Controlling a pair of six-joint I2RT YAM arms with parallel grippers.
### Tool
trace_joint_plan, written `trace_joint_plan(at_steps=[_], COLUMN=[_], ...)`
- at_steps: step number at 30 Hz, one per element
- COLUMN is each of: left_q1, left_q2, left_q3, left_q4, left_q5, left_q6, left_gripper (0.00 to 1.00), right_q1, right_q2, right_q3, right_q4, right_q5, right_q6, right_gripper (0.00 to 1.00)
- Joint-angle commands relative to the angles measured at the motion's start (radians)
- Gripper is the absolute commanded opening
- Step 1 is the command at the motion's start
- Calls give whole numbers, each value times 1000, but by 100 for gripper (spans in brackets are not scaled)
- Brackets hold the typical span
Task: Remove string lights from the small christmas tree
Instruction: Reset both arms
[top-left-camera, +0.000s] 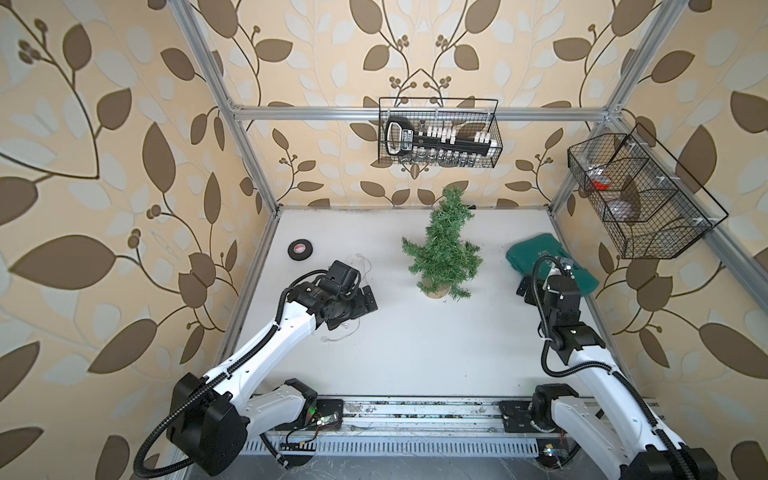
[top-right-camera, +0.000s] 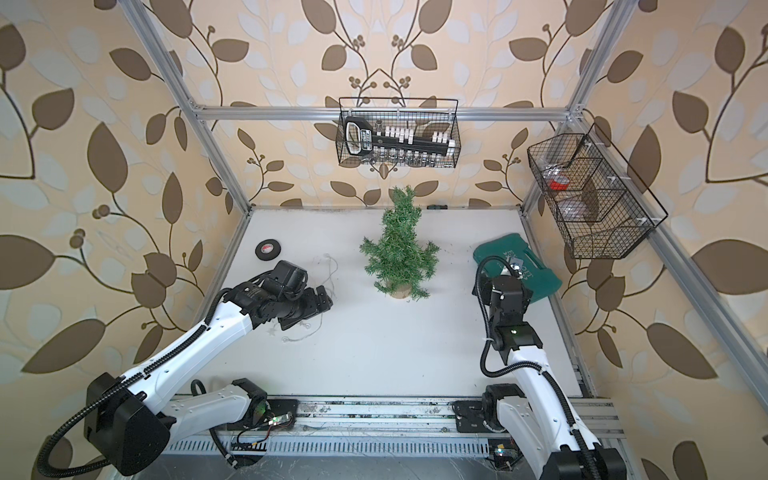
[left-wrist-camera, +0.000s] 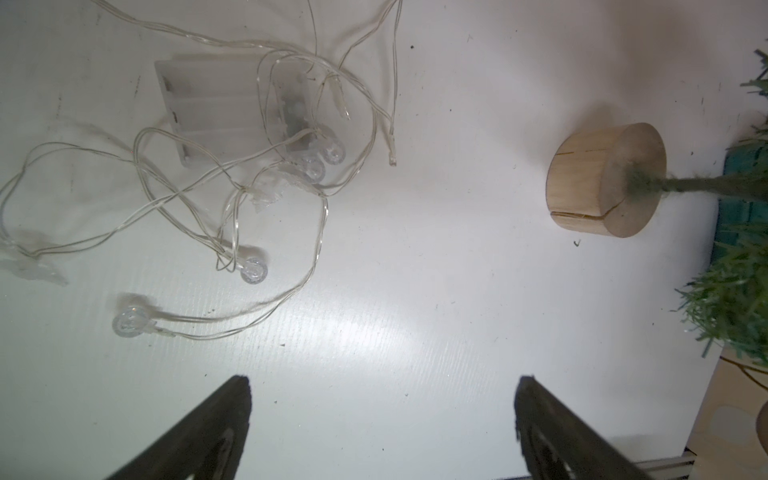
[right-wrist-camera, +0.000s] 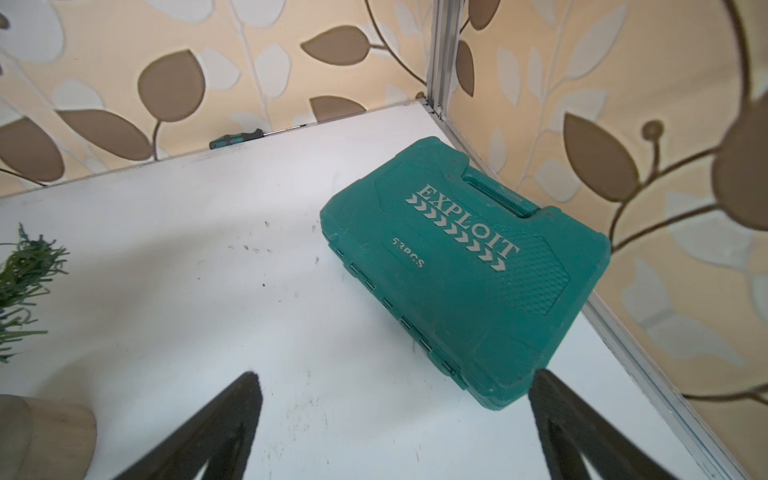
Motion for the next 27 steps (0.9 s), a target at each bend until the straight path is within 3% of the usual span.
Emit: trace_joint_plan(at_steps=[1,9,27], left_q1=[2,2,2], left_q2=[8,36,50], left_q3=[20,20,-10], left_q4=[-11,-13,-13], left_q5=[-11,17,70], left_q6=[-7,6,8], left_gripper=[99,99,99], right_q1=[-1,-4,-42], right_q2=[52,194,583], right_q3=[0,-24,-28], right_q4=[100,245,653], right_q5=[-33,-11,-98], right_q6=[-22,-92,-109], right_gripper=[100,100,100])
